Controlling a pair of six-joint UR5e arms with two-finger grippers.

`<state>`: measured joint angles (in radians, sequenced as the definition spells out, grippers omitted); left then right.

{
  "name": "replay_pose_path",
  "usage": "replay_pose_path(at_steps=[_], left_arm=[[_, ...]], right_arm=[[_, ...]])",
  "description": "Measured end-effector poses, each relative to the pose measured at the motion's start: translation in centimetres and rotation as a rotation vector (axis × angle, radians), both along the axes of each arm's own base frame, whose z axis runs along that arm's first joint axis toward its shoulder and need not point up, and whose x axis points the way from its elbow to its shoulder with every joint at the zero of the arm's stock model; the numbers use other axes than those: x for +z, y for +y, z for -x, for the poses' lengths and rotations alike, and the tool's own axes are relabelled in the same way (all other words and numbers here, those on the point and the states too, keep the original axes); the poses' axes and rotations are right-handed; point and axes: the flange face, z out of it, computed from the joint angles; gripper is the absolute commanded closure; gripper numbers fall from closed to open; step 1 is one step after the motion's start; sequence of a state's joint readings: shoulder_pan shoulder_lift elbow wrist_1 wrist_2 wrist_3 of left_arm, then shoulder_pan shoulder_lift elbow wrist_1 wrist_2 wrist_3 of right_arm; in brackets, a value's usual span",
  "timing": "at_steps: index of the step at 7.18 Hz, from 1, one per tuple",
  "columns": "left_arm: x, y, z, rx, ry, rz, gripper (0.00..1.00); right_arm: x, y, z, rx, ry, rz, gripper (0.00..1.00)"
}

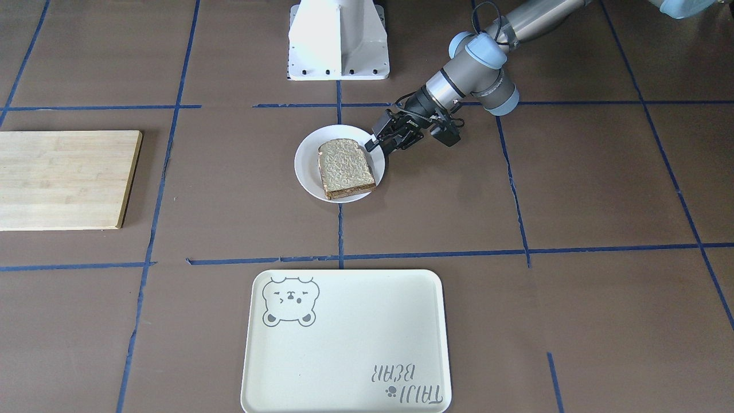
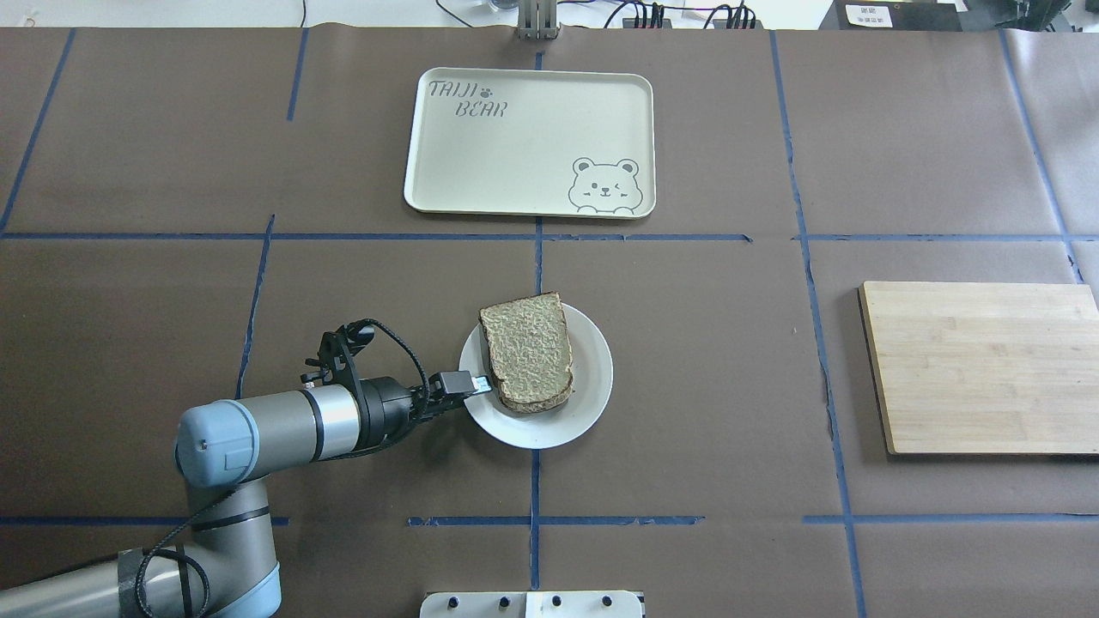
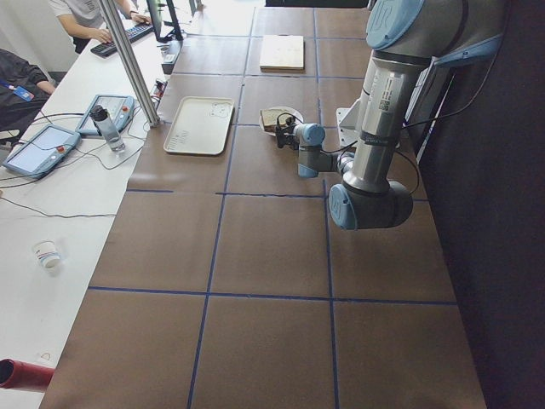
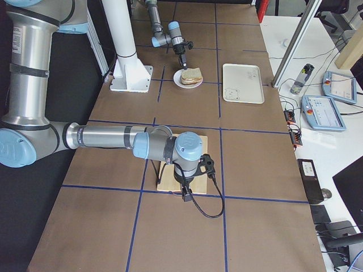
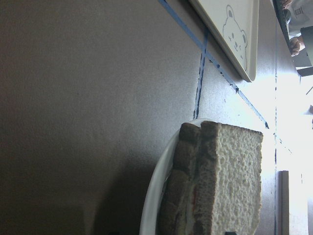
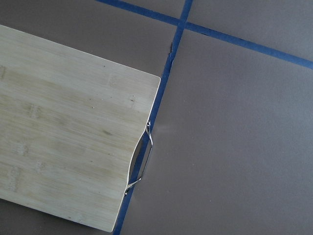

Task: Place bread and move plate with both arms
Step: 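Slide the plate with the left gripper onto the bear-printed tray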

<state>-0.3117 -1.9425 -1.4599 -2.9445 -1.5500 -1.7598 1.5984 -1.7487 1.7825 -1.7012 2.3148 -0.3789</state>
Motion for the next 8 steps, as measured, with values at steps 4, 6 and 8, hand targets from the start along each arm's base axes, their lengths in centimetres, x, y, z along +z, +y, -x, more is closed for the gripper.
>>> replay_pose_path(at_steps=[4,6,8], left_arm=[[-0.9,0.1,-0.3,0.004,0.037,-0.011,1.0],[-1.3,0.3,0.3,0.008,0.104,0.002,1.0],[-2.0,0.6,1.4,0.014,0.205,0.021,1.0]], right_arm=[[0.0,0.0,0.0,0.001,0.0,0.001,0.0],[0.0,0.0,0.0,0.001,0.0,0.001,0.0],[0.0,0.0,0.0,0.001,0.0,0.001,0.0]])
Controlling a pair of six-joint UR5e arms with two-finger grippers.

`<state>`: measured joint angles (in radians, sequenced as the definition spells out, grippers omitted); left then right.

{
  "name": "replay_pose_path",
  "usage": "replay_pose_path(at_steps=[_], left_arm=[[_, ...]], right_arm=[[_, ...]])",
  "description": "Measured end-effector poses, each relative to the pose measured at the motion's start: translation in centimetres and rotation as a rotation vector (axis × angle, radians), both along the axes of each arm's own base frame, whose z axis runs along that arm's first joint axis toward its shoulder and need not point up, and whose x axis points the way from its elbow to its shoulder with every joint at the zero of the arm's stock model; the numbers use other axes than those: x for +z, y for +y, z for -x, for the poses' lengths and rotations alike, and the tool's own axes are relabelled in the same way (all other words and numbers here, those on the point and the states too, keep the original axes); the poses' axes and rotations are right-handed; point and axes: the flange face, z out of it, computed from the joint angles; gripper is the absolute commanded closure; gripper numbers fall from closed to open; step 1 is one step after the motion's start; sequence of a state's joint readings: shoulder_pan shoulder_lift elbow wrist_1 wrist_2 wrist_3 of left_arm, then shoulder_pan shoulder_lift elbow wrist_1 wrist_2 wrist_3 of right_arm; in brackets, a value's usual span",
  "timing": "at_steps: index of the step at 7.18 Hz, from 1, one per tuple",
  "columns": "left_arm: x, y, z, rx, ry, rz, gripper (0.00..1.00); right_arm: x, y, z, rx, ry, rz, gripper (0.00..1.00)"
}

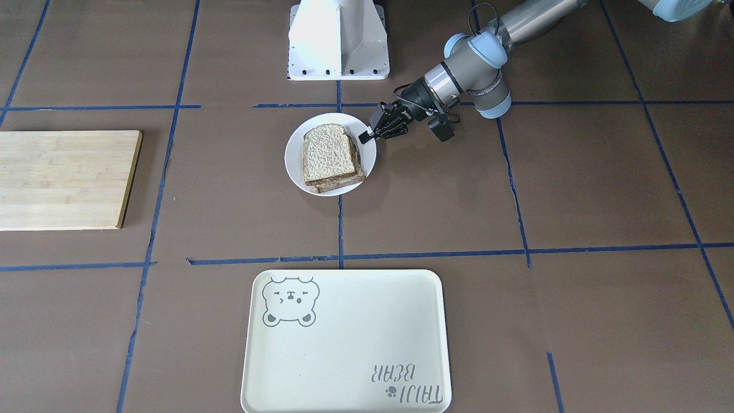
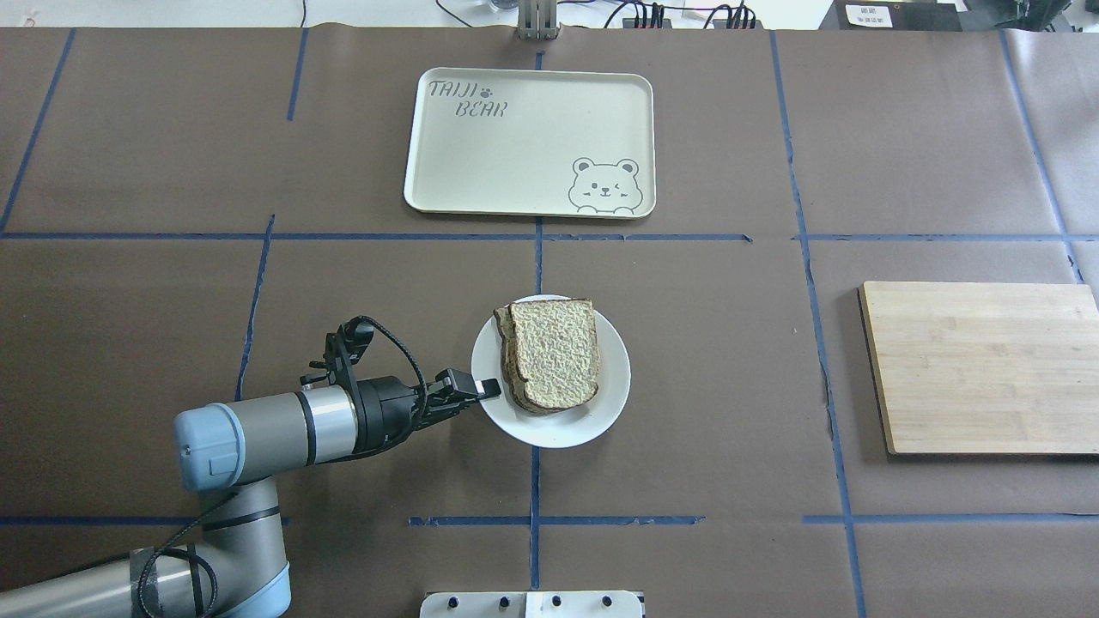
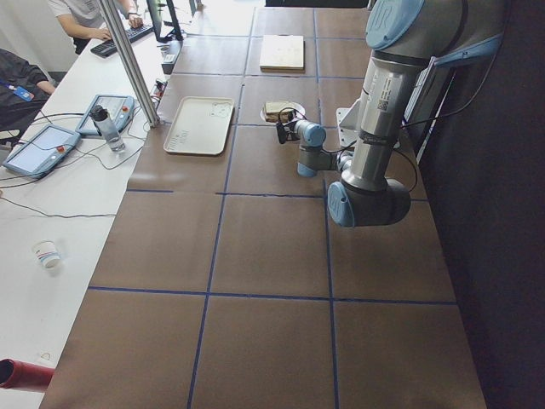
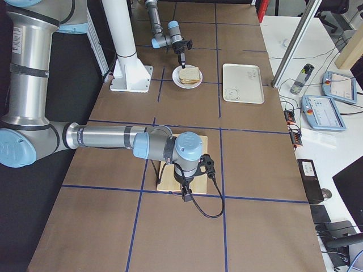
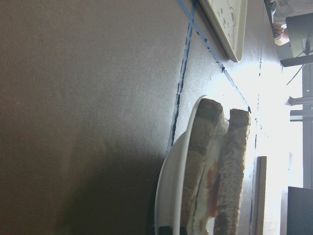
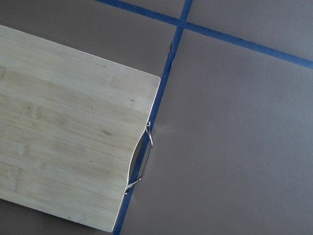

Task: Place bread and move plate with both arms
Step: 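Slide the plate with the left gripper onto the bear-printed tray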

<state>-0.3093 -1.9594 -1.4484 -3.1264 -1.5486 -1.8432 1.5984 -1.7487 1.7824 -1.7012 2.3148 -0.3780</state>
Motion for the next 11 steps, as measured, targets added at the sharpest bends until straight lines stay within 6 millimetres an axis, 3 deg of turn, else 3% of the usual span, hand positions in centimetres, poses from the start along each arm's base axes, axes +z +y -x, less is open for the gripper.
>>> replay_pose_path(at_steps=[3,5,7,10,11], left_arm=[[-1.3,-0.8,1.7,-0.041,0.138,0.041,1.0],[-1.4,-4.6,2.7,-0.094,0.154,0.082,1.0],[-2.3,-11.9,2.2,-0.161,0.144,0.125,1.0],[-2.5,-24.6,3.5,-0.211,0.07,0.192,1.0],[-2.4,-27.3,2.9,-0.224,0.037,0.212,1.0]], right_arm=[[0.0,0.0,0.0,-0.001,0.0,0.0,0.0],[0.1,0.0,0.0,-0.001,0.0,0.002,0.0],[0.2,0.0,0.0,0.0,-0.001,0.004,0.0],[0.3,0.0,0.0,0.001,-0.002,0.007,0.0],[0.3,0.0,0.0,0.001,-0.003,0.007,0.0]])
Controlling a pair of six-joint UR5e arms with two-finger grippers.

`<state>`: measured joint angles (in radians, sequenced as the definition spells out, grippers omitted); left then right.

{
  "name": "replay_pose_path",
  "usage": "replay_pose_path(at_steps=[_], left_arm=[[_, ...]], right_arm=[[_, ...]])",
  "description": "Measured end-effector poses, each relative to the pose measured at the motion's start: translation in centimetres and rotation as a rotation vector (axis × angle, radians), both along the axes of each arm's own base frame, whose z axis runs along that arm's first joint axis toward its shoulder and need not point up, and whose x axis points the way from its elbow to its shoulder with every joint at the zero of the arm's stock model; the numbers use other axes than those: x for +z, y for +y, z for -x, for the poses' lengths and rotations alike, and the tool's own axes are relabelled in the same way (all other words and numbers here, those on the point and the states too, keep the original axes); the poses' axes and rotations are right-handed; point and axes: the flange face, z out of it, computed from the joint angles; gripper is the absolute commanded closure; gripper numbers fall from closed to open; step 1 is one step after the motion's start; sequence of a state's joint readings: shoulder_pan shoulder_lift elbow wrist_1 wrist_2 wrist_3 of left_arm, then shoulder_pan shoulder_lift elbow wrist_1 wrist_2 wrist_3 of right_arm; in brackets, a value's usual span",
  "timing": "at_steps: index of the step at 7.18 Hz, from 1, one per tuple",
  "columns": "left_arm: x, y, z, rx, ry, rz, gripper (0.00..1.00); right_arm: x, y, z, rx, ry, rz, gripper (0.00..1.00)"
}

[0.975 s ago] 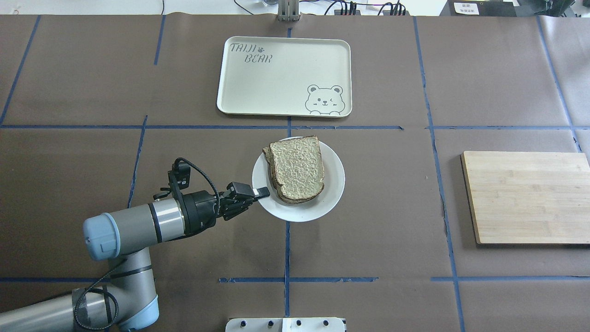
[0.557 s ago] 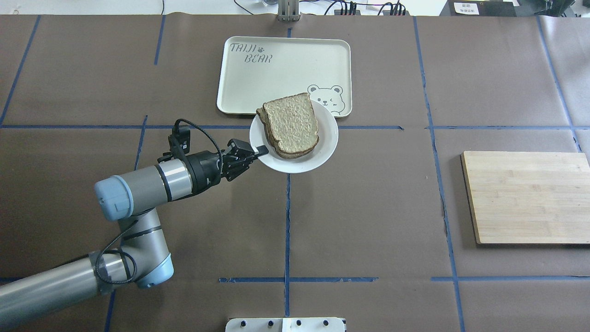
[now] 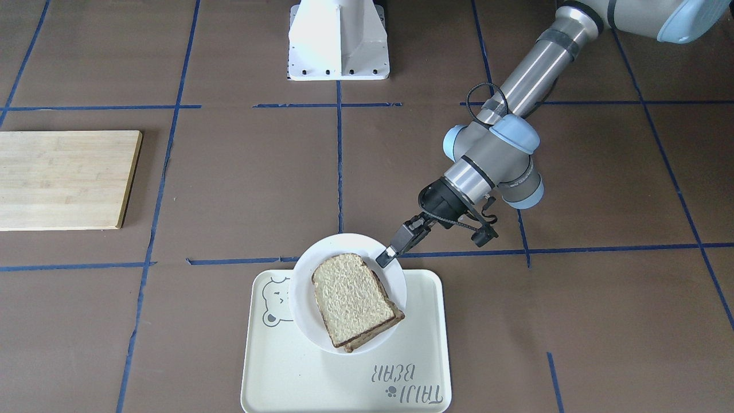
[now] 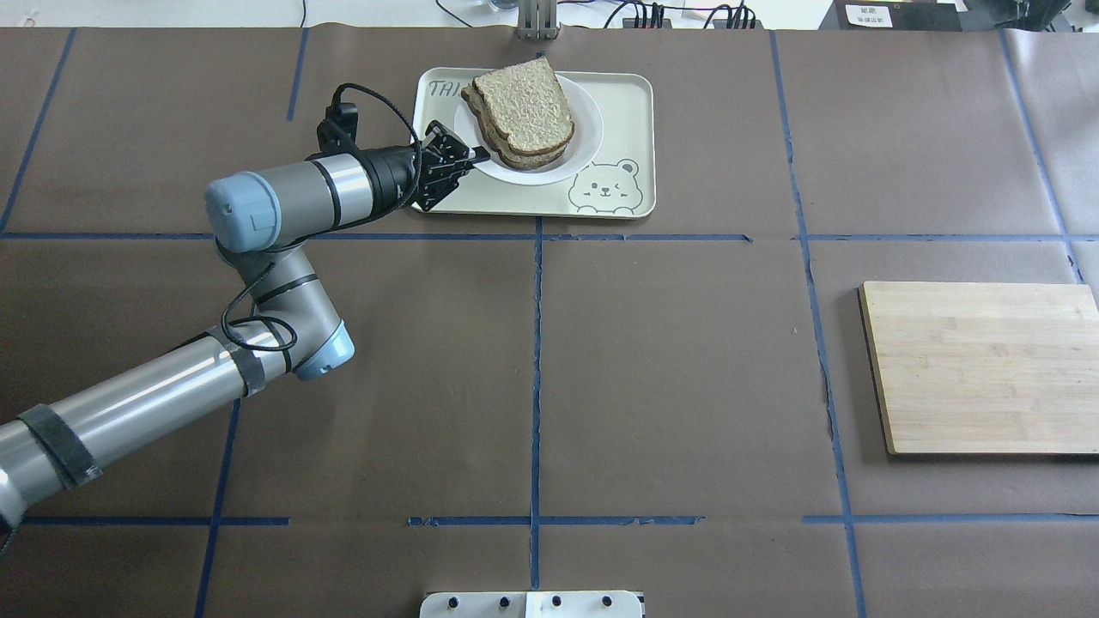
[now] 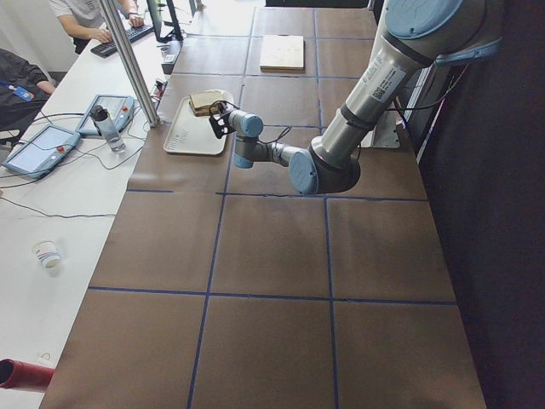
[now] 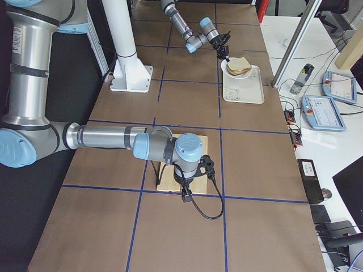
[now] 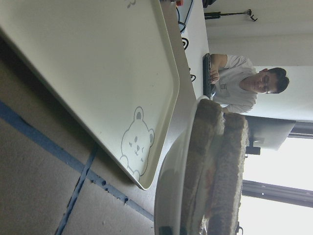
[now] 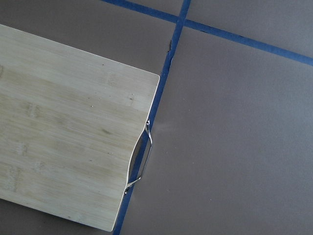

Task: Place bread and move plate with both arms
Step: 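Slide the plate with the left gripper onto the bear-printed tray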

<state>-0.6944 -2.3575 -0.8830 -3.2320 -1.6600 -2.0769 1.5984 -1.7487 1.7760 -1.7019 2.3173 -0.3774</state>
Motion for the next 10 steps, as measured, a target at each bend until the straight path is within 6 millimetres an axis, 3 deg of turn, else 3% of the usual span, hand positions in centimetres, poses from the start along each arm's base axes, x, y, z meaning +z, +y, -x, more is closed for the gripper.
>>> replay_pose_path(at_steps=[2,3,4,7,8,10], left_arm=[[-0.1,-2.7,-2.3,0.0,-0.049,0.037,1.0],[-0.3,-3.2,-3.2,0.004,-0.064,0.044,1.0],[-0.3,-3.1,-4.1,0.01,-0.076,0.042,0.94],[0.2,-2.2,-5.7,0.019,-0.129,-0.004,0.13],[0.5,-2.2,-5.9,0.019,-0.148,-0.02,0.0],[0.9,-2.4,-5.6,0.031,-0.206,-0.085,0.0]], right_arm=[[0.0,0.0,0.0,0.0,-0.001,0.001,0.0],[0.0,0.0,0.0,0.0,-0.002,0.001,0.0],[0.0,0.0,0.0,0.0,-0.002,0.0,0.0],[-0.1,0.0,0.0,0.0,-0.002,-0.003,0.0],[-0.2,0.0,0.0,0.0,-0.002,-0.003,0.0],[-0.2,0.0,0.0,0.0,-0.002,-0.003,0.0]])
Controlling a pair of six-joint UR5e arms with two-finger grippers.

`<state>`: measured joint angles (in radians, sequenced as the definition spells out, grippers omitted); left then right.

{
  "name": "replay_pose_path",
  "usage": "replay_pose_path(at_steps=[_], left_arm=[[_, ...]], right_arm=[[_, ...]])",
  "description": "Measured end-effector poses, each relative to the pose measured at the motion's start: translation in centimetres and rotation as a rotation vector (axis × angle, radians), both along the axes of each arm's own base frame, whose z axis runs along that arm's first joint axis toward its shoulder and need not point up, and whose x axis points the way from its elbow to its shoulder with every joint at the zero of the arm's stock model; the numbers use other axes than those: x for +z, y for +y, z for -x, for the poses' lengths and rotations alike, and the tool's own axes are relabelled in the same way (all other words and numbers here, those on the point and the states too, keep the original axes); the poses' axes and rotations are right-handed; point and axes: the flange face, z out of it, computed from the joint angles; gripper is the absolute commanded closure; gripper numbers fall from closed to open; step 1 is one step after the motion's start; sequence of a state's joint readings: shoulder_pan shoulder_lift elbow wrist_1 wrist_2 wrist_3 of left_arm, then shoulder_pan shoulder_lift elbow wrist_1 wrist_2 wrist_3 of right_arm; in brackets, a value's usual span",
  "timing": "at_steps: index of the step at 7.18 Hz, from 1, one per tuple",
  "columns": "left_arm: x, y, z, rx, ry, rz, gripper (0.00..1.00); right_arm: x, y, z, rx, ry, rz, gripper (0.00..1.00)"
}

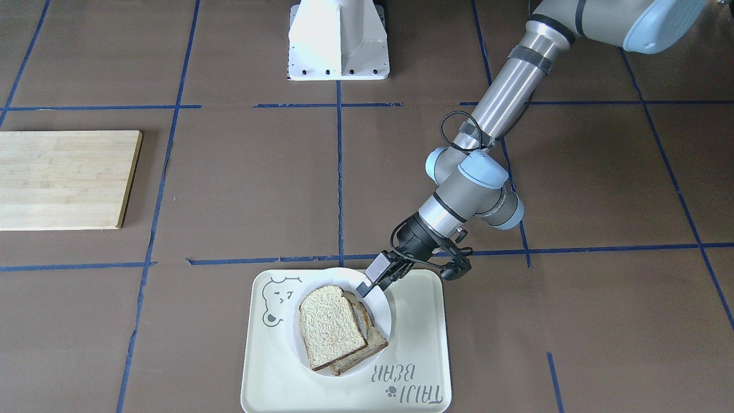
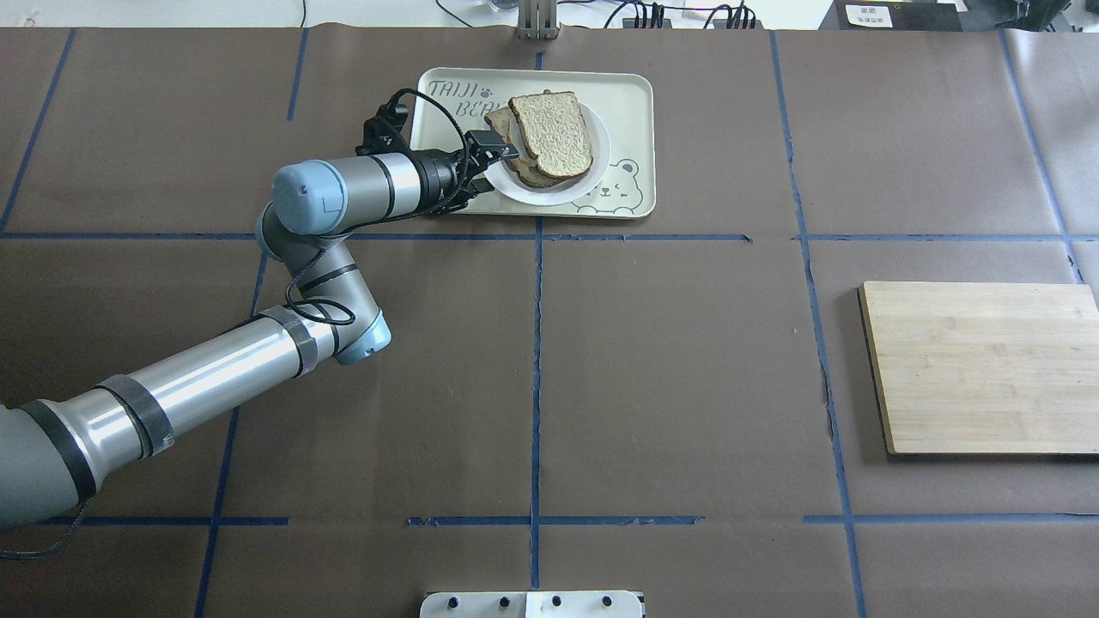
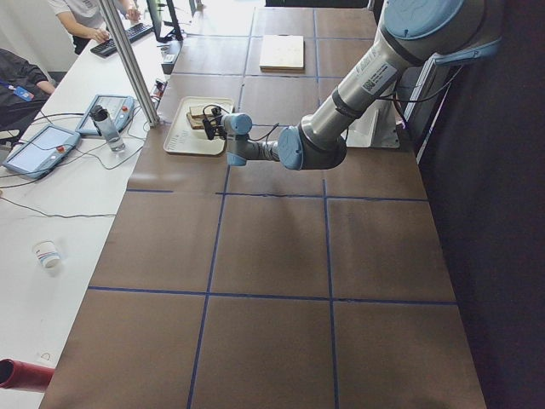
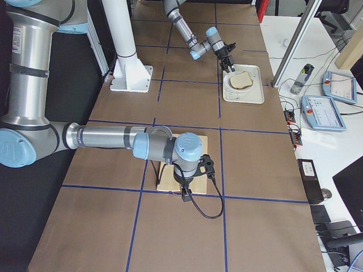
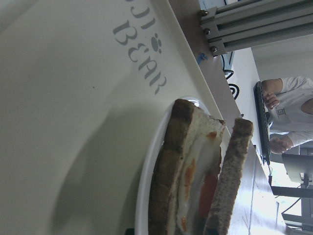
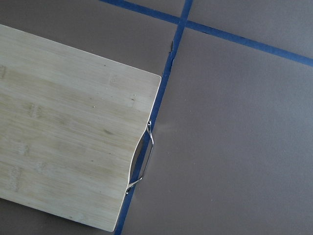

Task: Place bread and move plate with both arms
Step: 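Slide the plate with the left gripper onto the bear-printed tray, then open the left gripper and pull the left arm back off the table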

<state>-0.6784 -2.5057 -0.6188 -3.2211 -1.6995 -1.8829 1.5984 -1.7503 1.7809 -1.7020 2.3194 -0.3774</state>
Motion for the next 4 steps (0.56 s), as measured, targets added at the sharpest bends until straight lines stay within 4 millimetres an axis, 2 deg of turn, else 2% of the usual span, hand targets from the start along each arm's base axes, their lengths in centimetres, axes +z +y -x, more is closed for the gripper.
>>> replay_pose_path(at_steps=[2,3,4], left_arm=[[-0.2,-1.4,1.3,0.057,-0.071,-0.008,0.0],[-0.9,-2.0,2.5,0.098,-0.108,-0.004,0.0],[-1.7,-2.1,4.6,0.141,-0.138,0.008,0.0]], right_arm=[[0.0,0.0,0.0,0.0,0.0,0.0,0.0],[0.0,0.0,0.0,0.001,0.0,0.0,0.0],[-0.1,0.0,0.0,0.001,0.0,-0.001,0.0]])
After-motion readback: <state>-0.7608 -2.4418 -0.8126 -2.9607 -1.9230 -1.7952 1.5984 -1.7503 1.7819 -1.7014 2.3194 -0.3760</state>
